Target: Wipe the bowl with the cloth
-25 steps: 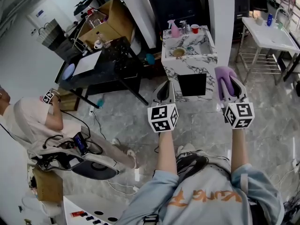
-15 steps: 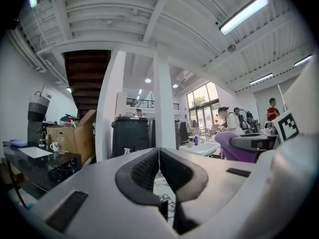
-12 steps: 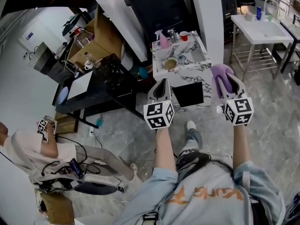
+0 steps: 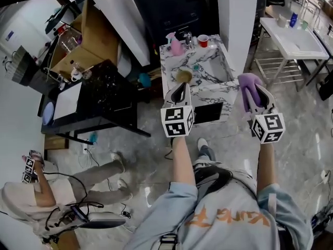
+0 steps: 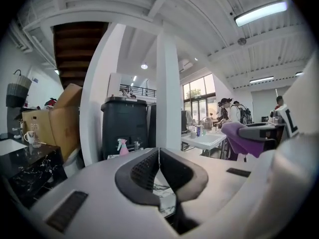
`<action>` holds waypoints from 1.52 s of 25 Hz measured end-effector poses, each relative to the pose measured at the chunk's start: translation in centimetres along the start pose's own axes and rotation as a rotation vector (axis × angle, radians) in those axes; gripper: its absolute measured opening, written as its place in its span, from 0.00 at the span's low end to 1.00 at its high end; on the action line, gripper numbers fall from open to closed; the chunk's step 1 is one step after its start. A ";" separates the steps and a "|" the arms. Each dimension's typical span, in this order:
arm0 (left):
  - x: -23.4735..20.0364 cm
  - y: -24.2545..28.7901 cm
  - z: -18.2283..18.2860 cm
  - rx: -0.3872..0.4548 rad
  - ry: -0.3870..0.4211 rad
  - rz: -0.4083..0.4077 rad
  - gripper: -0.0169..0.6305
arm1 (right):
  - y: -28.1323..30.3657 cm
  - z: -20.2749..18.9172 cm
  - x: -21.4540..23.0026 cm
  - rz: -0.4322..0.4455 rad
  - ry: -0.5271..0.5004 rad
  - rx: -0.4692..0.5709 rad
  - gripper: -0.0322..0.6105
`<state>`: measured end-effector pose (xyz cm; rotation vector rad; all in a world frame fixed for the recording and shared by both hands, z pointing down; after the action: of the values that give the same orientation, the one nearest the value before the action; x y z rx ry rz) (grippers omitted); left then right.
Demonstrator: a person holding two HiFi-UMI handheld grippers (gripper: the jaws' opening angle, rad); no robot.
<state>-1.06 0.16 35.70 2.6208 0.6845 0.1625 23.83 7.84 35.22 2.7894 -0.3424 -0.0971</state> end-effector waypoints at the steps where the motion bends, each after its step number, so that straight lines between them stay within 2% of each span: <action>1: -1.0 1.1 0.0 -0.016 0.002 0.008 0.06 | 1.5 0.5 0.1 0.001 -0.006 -0.012 0.24; 8: -7.1 8.4 -3.4 -0.182 -0.014 0.043 0.06 | 11.8 0.1 -0.9 0.081 -0.035 -0.150 0.24; 12: -10.1 12.5 -2.9 -0.201 -0.031 0.022 0.06 | 17.9 0.7 -0.5 0.100 -0.043 -0.193 0.25; 15: -11.3 15.0 -3.1 -0.239 -0.009 -0.007 0.06 | 21.5 1.0 0.3 0.080 -0.022 -0.212 0.24; 19: -12.4 18.3 -3.4 -0.319 0.048 -0.044 0.06 | 25.2 1.5 0.1 0.098 -0.016 -0.231 0.24; 23: -11.9 21.8 -3.4 -0.357 0.079 -0.103 0.06 | 26.8 0.9 1.6 0.073 0.007 -0.254 0.24; 27: -11.0 24.6 -3.8 -0.404 0.111 -0.161 0.06 | 26.2 -0.5 5.3 -0.020 0.075 -0.283 0.24; 30: -10.4 26.7 -4.1 -0.445 0.131 -0.183 0.06 | 26.2 -0.9 7.5 -0.058 0.115 -0.285 0.24; 38: -9.3 30.7 -7.1 -0.616 0.177 -0.233 0.06 | 29.2 -1.8 8.5 -0.026 0.174 -0.290 0.24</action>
<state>2.83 -25.99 55.28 1.9410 0.8350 0.4587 25.72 -20.45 46.33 2.4931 -0.2278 0.0834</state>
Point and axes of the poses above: the fingertips, and each gripper's own axes: y forward along the fingers, x to its right, z out of its top, the point moved 4 cm from there along -y, backward along the fingers, and after that the axes turned 15 degrees about -x, right-handed, at the moved point
